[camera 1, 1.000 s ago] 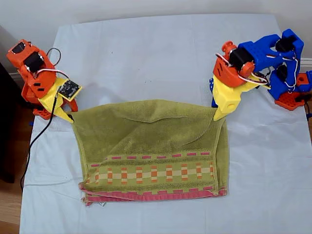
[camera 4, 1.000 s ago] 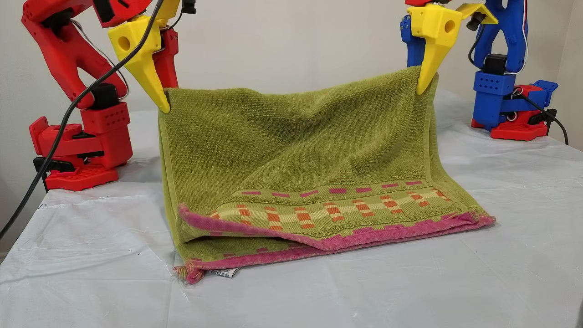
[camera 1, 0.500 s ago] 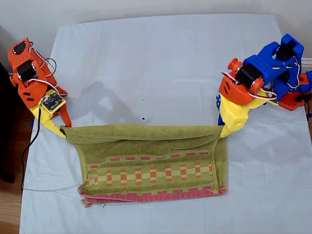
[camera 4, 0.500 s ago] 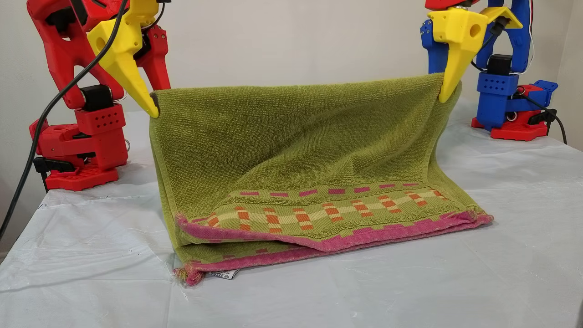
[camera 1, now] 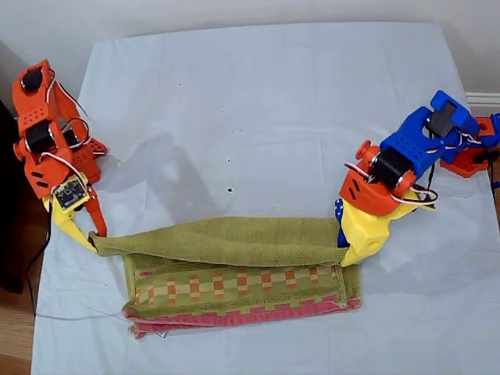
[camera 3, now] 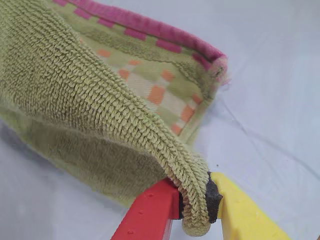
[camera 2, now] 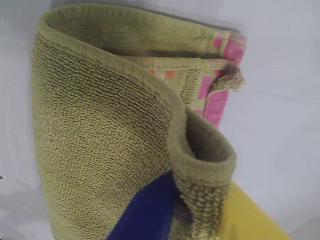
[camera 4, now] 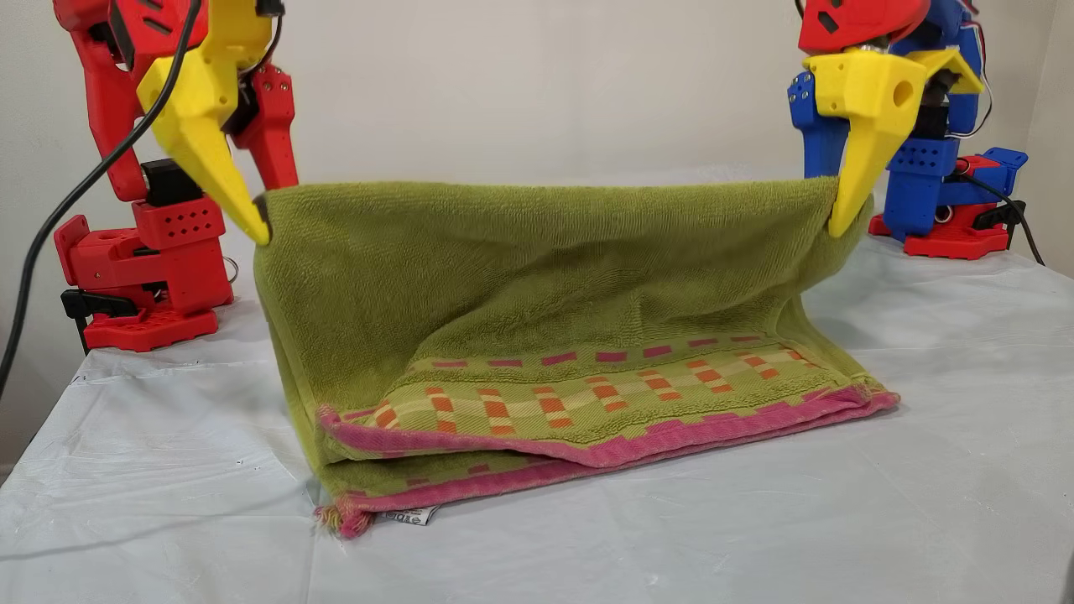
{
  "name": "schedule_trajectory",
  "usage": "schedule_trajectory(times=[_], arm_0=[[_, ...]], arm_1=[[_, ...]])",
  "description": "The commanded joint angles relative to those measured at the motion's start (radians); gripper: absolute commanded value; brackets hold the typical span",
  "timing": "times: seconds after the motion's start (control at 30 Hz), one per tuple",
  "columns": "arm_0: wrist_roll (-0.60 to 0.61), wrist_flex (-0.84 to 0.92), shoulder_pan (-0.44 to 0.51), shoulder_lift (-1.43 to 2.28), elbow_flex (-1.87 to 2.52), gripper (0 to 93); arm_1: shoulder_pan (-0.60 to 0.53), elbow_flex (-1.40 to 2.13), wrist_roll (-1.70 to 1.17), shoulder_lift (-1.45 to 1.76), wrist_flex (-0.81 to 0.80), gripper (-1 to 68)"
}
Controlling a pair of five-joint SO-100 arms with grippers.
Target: Fold the towel.
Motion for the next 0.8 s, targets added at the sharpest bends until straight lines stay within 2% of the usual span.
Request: schedule_trajectory(times=[0.0, 0.13, 0.27, 0.77], arm_0=[[0.005, -0.121, 0.021, -0.005, 0.02, 0.1], [0.009, -0.307, 0.021, -0.031, 0.109, 0.1], [0.038, -0.402, 0.018, -0.097, 0.109, 0.1], [0.118, -0.627, 0.014, -0.241, 0.118, 0.1]], arm_1=[[-0.009, -0.176, 0.009, 0.009, -0.005, 0.1], [-0.012, -0.252, 0.009, -0.063, -0.005, 0.1], [-0.021, -0.299, 0.021, -0.109, -0.005, 0.1], [-0.066, -0.316, 0.107, -0.184, -0.006, 0.1]])
